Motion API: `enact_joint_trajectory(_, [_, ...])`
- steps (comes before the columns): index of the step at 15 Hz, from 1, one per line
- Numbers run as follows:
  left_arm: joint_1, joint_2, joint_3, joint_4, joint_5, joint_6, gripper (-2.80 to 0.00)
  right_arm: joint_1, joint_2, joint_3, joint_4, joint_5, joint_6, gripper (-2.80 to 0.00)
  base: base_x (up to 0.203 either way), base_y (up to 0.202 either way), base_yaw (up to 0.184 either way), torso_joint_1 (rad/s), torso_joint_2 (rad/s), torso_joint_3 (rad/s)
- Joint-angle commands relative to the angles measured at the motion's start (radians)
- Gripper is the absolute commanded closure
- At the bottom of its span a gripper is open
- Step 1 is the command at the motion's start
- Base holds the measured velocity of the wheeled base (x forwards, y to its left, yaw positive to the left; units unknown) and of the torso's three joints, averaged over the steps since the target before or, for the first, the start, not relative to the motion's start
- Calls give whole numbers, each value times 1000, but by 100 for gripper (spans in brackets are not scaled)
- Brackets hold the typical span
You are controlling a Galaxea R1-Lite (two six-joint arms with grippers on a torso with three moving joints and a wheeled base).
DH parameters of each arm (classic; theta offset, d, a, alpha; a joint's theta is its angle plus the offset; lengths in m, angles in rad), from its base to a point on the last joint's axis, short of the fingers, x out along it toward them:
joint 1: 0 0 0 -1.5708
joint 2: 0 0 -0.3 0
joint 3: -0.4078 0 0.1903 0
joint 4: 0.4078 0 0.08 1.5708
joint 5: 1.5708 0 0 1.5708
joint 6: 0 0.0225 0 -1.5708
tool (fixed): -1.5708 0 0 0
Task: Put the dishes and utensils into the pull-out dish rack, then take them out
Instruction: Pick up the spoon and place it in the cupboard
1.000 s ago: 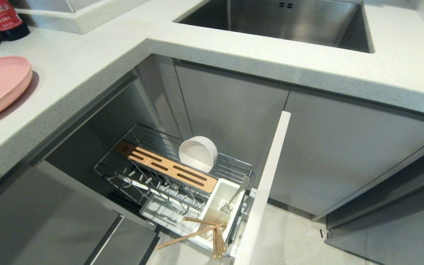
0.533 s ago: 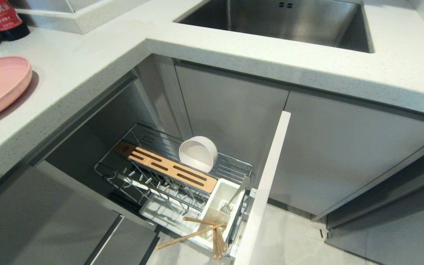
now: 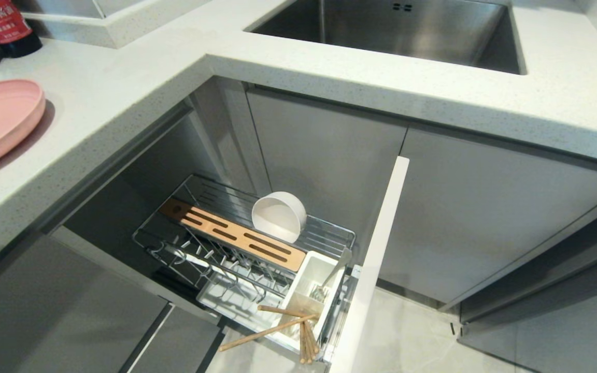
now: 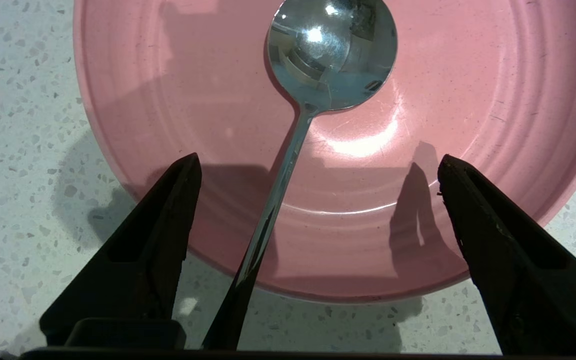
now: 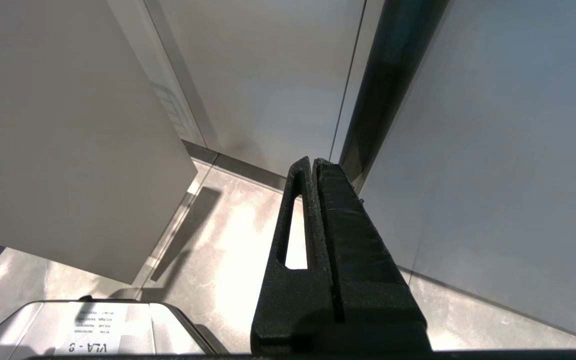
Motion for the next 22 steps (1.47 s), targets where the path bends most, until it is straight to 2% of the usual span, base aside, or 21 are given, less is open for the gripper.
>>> enact_joint_trajectory(1, [-7, -2, 6, 4, -3, 3, -280, 0, 0, 0, 0, 0, 0, 0, 0, 0, 0, 0, 0, 0])
enact_joint_trajectory(5, [-19, -20, 63, -67, 13, 3, -280, 0, 0, 0, 0, 0, 0, 0, 0, 0, 0, 0, 0, 0])
enact_joint_trajectory(10, [-19, -22, 66, -74, 14, 4, -280, 0, 0, 0, 0, 0, -1, 0, 0, 0, 0, 0, 0, 0])
enact_joint_trajectory(11, [-19, -20, 65, -74, 13, 4, 0, 0, 0, 0, 0, 0, 0, 0, 0, 0, 0, 0, 0, 0])
enact_joint_trajectory(22, [-17, -25, 65, -74, 13, 3, 0, 0, 0, 0, 0, 0, -1, 0, 0, 0, 0, 0, 0, 0])
